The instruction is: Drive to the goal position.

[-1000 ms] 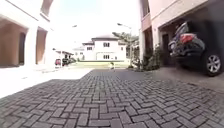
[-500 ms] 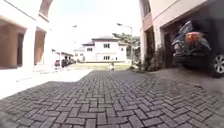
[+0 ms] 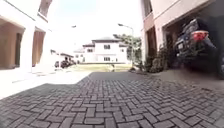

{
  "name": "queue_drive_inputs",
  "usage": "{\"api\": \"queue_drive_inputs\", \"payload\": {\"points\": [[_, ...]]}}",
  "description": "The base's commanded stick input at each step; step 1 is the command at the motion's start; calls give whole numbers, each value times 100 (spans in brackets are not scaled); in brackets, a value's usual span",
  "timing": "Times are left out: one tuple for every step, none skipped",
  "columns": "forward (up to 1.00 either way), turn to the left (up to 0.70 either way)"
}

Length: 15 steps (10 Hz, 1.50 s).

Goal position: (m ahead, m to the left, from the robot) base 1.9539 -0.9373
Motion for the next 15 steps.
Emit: {"api": "queue_drive_inputs", "payload": {"points": [[50, 0], [50, 0], [50, 0], [50, 0], [50, 0], [50, 0], [50, 0], [50, 0], [50, 0], [50, 0], [50, 0], [50, 0], [50, 0], [50, 0], [50, 0]]}}
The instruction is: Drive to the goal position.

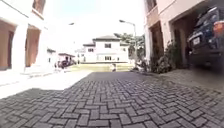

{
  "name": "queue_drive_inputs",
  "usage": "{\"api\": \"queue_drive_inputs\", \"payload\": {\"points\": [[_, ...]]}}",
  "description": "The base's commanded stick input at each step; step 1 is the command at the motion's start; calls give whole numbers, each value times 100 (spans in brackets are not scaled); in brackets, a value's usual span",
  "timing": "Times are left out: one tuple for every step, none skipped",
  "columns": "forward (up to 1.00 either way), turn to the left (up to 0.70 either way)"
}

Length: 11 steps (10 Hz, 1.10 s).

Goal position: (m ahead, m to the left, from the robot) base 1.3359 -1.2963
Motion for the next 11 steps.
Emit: {"api": "queue_drive_inputs", "payload": {"points": [[50, 0], [50, 0], [50, 0], [50, 0], [50, 0], [50, 0], [50, 0], [50, 0], [50, 0], [50, 0], [50, 0]]}}
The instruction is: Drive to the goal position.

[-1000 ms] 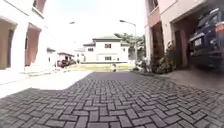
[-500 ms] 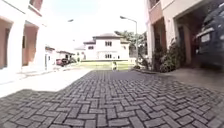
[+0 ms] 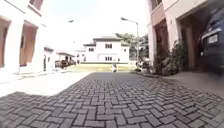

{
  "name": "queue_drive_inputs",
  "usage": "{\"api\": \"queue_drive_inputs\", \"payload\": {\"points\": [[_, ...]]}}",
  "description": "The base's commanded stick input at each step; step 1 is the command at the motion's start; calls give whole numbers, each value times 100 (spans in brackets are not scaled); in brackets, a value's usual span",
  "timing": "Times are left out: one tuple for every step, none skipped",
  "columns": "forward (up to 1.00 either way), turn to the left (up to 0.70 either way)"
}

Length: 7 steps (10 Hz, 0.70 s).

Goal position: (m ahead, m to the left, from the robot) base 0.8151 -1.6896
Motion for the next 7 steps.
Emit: {"api": "queue_drive_inputs", "payload": {"points": [[50, 0], [50, 0], [50, 0], [50, 0], [50, 0], [50, 0], [50, 0]]}}
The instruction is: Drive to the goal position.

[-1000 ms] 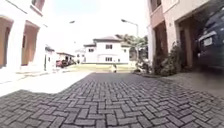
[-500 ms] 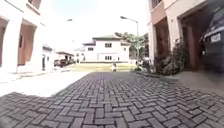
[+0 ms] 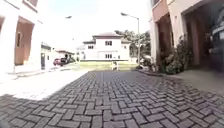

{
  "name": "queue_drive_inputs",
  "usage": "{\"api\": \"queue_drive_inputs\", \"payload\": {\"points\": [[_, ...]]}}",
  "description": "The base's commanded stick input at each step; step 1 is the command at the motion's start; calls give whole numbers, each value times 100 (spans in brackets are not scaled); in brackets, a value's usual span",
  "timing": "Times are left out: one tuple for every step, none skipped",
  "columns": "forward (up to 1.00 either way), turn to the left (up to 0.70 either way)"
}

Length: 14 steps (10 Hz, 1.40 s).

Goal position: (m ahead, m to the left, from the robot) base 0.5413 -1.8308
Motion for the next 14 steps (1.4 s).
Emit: {"api": "queue_drive_inputs", "payload": {"points": [[50, 0], [50, 0], [50, 0], [50, 0], [50, 0], [50, 0], [50, 0], [50, 0], [50, 0], [50, 0], [50, 0], [50, 0], [50, 0], [50, 0]]}}
